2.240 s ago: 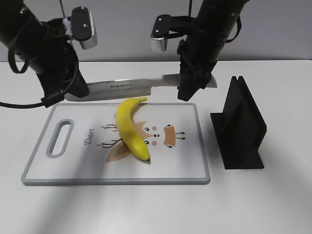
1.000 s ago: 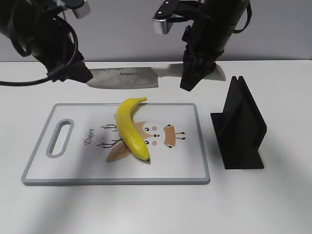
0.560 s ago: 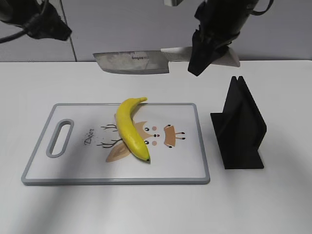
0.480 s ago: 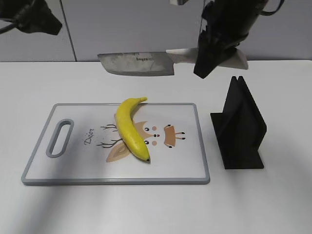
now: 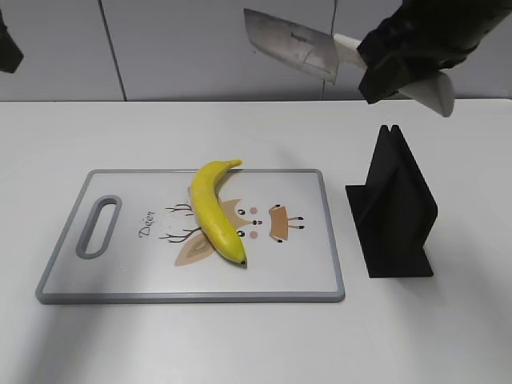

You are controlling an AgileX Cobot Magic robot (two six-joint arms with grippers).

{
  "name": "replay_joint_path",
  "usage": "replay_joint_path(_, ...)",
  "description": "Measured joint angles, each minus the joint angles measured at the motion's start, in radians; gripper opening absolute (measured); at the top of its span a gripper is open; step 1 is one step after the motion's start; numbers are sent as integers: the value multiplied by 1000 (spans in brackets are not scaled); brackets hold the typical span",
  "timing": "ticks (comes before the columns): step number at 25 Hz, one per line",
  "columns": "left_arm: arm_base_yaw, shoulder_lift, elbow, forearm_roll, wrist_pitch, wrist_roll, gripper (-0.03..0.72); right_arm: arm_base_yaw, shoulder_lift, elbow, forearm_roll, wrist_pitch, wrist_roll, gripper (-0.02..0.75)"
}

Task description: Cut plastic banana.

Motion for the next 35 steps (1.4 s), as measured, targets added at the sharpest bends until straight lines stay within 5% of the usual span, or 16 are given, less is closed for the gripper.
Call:
replay_joint_path(13, 0, -328, 219, 14, 29, -86, 567, 0, -296, 370, -75, -239, 280, 178)
replay_joint_path(28, 0, -888, 689, 12, 46, -228, 524, 0, -366, 562, -242, -320, 566, 178)
replay_joint_path(35, 0, -1159, 759, 11, 79, -240, 523, 0, -366, 592, -284, -334, 653, 178)
